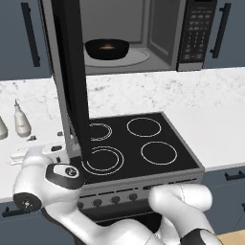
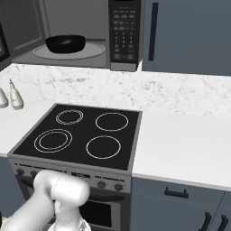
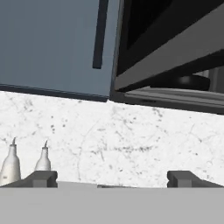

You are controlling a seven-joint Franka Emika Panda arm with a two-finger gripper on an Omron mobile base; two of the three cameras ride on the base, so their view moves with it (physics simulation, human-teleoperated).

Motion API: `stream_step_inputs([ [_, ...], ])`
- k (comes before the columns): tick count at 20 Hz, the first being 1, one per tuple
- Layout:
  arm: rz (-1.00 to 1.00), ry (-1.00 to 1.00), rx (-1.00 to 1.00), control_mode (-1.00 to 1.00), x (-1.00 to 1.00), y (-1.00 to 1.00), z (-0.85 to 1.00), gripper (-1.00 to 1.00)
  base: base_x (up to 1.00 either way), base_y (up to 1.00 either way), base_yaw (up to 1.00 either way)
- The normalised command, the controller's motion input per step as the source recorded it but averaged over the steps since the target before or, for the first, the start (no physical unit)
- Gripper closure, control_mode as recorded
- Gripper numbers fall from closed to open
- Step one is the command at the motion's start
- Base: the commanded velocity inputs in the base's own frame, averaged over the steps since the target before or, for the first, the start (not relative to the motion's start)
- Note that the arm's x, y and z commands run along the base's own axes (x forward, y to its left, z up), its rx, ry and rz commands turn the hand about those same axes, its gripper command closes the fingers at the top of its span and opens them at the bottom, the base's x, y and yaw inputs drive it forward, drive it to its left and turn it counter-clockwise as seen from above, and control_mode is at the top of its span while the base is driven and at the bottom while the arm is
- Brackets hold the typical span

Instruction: Open the microwave, place the bowl with waffle inside the microwave, then close the microwave door and turn it on.

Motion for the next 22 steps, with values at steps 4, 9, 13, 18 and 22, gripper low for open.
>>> stream_step_inputs([
  [4,-0.07,-0.01,-0.16,-1.0,-0.35,0.92,-0.05,-1.0,0.0,0.0,0.0],
  [9,-0.11,-0.05,-0.11,-1.0,-0.4,0.75,-0.01,-1.0,0.0,0.0,0.0],
  [13,-0.36,-0.08,-0.02,-1.0,-0.47,0.08,0.07,-1.0,0.0,0.0,0.0],
  [18,-0.42,-0.01,0.0,-1.0,-0.22,0.0,0.27,-1.0,0.0,0.0,0.0],
  [22,-0.37,0.0,0.0,-1.0,0.0,-0.11,0.34,-1.0,0.0,0.0,0.0],
])
